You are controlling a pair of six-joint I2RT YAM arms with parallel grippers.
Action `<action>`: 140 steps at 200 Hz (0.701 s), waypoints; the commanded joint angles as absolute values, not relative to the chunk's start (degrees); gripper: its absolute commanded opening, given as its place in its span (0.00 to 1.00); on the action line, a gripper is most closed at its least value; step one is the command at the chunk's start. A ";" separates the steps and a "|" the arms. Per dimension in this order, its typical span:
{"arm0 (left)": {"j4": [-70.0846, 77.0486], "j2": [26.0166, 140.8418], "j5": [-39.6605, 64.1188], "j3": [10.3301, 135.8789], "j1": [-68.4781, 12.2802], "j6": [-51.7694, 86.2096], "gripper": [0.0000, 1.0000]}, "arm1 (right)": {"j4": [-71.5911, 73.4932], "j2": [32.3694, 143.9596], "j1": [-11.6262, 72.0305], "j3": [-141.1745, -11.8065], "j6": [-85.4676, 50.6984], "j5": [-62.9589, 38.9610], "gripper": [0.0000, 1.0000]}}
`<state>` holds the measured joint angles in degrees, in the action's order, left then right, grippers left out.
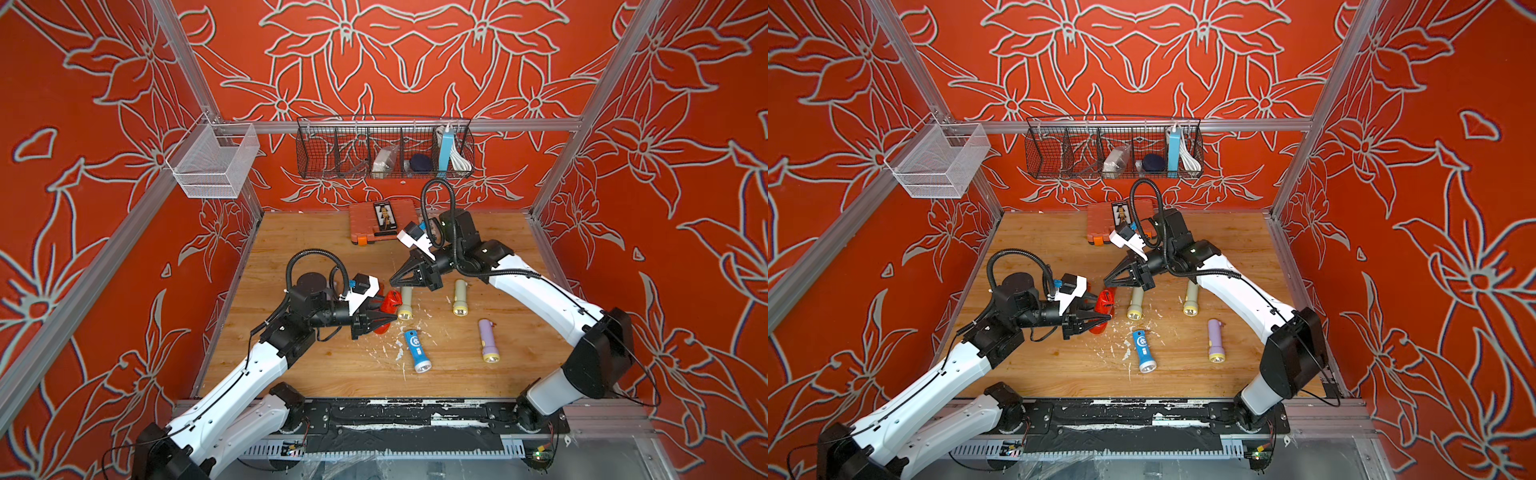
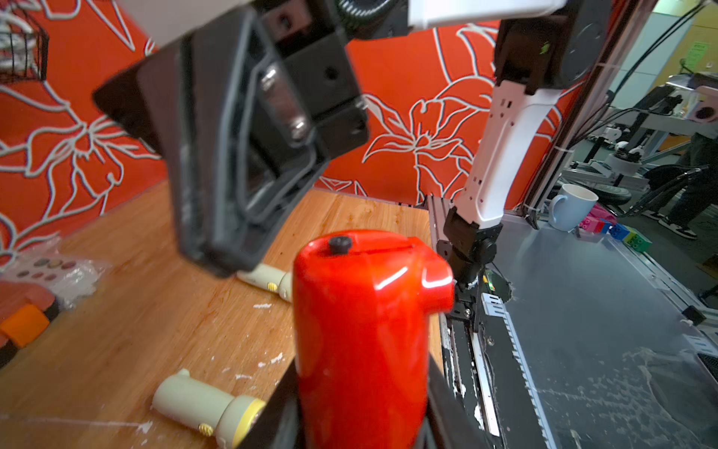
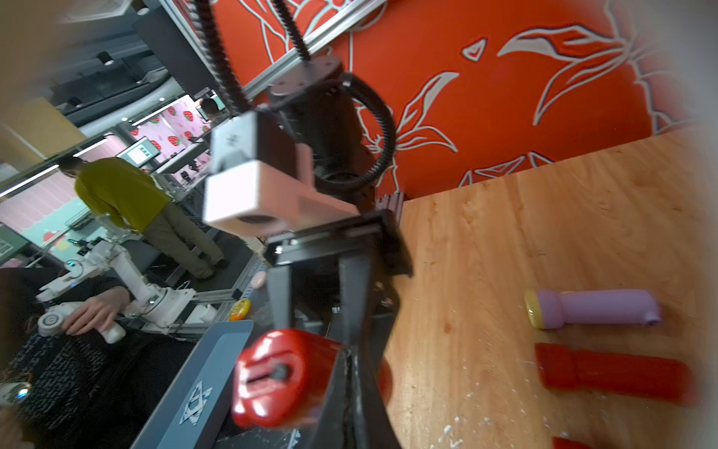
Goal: Close the plug at the bottom of the flashlight
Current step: Close the plug of the flashlight, then place the flashlight at the center of the board.
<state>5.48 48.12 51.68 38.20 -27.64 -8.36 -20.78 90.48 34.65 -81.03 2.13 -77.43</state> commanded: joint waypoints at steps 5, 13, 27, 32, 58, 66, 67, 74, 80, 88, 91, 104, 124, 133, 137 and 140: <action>9.27 45.53 53.59 40.97 -28.06 -10.19 0.00 | -23.61 91.76 33.32 -82.78 3.53 -70.85 0.00; 8.68 45.53 53.07 40.74 -28.04 -10.50 0.00 | -23.04 91.55 33.20 -82.96 2.48 -68.81 0.00; 8.14 45.70 51.69 40.15 -28.08 -10.40 0.00 | -23.00 91.37 32.87 -83.34 1.33 -66.14 0.00; 8.04 45.78 51.16 39.96 -28.07 -10.22 0.00 | -23.34 91.28 32.82 -83.54 1.32 -65.53 0.00; 6.33 45.40 46.95 39.05 -28.05 -9.01 0.00 | -24.91 89.99 32.74 -82.18 0.54 -54.89 0.02; 5.46 45.11 44.97 38.85 -28.05 -8.43 0.00 | -25.44 89.53 32.75 -81.16 0.03 -48.95 0.02; 5.28 45.06 44.72 38.80 -28.04 -8.34 0.00 | -25.47 89.46 32.72 -80.97 -0.07 -48.12 0.02; 4.22 44.71 42.85 38.63 -28.05 -7.69 0.00 | -25.80 88.94 32.73 -79.97 -0.61 -42.31 0.03; 3.18 44.33 40.98 38.36 -28.10 -7.24 0.00 | -25.91 88.37 32.70 -78.75 -1.15 -37.62 0.03; 1.67 43.75 38.47 37.97 -28.06 -6.63 0.00 | -25.96 87.61 32.71 -77.17 -1.72 -31.93 0.03; 1.10 43.50 37.39 37.80 -28.04 -6.29 0.00 | -25.89 87.28 32.70 -76.43 -1.92 -29.97 0.03; -1.88 42.75 33.20 37.37 -28.17 -4.55 0.00 | -25.40 85.89 32.66 -73.50 -3.20 -22.21 0.03; -7.46 41.88 27.73 37.50 -28.22 -1.32 0.00 | -24.50 83.77 32.48 -69.30 -4.33 -12.68 0.03; -9.41 41.30 25.10 37.35 -28.25 0.11 0.00 | -23.74 82.71 32.47 -67.31 -4.61 -8.23 0.03; -10.14 41.02 24.21 37.22 -28.24 0.78 0.00 | -23.19 82.18 32.46 -66.41 -4.72 -6.35 0.03; -10.66 40.75 23.37 37.04 -28.22 1.39 0.00 | -22.86 81.80 32.47 -65.79 -4.87 -4.78 0.03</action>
